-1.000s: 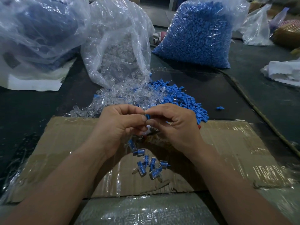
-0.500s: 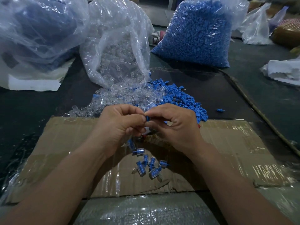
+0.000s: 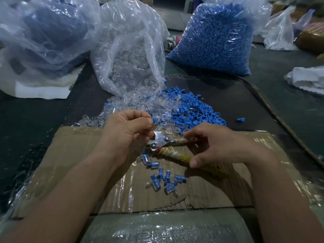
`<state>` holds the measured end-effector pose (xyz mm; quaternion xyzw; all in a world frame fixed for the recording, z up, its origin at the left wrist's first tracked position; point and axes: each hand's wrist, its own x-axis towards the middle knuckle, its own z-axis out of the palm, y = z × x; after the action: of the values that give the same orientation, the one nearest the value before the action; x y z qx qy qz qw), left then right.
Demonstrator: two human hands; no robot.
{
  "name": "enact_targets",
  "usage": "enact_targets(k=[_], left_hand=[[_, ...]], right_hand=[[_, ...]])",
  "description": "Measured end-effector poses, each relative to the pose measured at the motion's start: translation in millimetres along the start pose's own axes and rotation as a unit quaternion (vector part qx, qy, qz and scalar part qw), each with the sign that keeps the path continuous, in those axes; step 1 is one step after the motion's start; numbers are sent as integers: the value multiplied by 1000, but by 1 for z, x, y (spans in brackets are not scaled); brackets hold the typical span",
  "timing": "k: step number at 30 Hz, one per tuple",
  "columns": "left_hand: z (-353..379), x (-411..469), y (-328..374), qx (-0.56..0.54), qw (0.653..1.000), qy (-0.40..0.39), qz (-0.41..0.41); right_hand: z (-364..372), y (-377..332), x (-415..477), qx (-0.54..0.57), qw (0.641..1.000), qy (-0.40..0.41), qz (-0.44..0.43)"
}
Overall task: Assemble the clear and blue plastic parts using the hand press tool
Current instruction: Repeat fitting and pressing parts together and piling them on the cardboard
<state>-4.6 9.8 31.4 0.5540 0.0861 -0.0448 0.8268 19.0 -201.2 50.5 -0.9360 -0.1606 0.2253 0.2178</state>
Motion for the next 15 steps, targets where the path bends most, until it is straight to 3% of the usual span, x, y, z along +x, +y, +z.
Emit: enact_targets(k=[3, 7, 15], left_hand=[[1, 1, 0, -2, 1000, 5, 1], [0, 2, -1, -8, 1000, 10, 2], [-4, 6, -1, -3, 1000, -1, 11]], right_hand=[[4, -6, 1, -101, 995, 0, -16], [7, -12, 2, -135, 991, 19, -6], [24, -23, 13, -204, 969, 138, 15]])
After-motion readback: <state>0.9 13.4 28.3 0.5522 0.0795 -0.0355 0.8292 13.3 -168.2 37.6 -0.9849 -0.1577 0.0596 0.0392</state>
